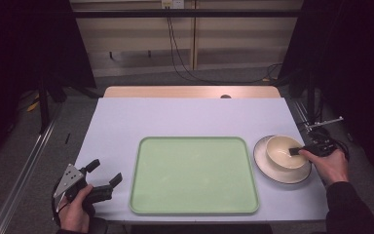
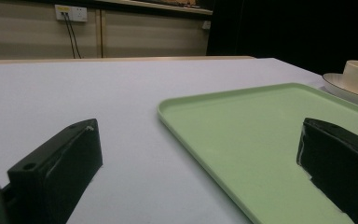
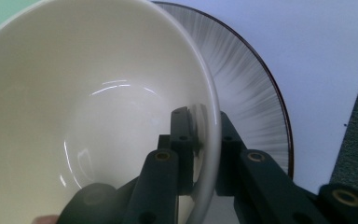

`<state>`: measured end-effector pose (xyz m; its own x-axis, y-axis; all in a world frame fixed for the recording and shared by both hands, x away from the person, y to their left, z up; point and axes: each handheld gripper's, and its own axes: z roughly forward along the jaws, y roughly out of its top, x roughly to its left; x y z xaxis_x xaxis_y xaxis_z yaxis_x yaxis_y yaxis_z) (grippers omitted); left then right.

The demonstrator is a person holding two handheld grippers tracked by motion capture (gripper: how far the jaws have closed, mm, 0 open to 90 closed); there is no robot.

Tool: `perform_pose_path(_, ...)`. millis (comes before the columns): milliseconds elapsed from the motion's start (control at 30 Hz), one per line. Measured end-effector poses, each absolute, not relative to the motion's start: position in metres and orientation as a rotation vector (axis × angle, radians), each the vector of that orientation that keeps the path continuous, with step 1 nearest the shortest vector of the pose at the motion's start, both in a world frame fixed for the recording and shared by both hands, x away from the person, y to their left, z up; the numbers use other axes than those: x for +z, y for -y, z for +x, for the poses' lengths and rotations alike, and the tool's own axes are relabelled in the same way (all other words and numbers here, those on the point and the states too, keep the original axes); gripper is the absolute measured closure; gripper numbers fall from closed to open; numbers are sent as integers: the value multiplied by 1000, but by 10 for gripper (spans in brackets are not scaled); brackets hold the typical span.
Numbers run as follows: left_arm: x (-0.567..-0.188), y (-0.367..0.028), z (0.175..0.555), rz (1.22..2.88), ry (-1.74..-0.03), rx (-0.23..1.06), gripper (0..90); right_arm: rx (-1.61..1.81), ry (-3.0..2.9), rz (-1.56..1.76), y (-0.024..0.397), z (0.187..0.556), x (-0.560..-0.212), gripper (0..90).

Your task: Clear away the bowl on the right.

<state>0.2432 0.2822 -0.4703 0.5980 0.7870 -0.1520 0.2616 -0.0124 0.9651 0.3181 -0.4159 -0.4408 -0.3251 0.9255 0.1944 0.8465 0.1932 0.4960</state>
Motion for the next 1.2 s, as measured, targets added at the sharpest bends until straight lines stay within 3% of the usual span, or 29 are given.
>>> perform_pose_path(1200, -470, -282, 243, 1575, -906, 525, 1, 974, -2229, 1744, 425, 306, -438, 840)
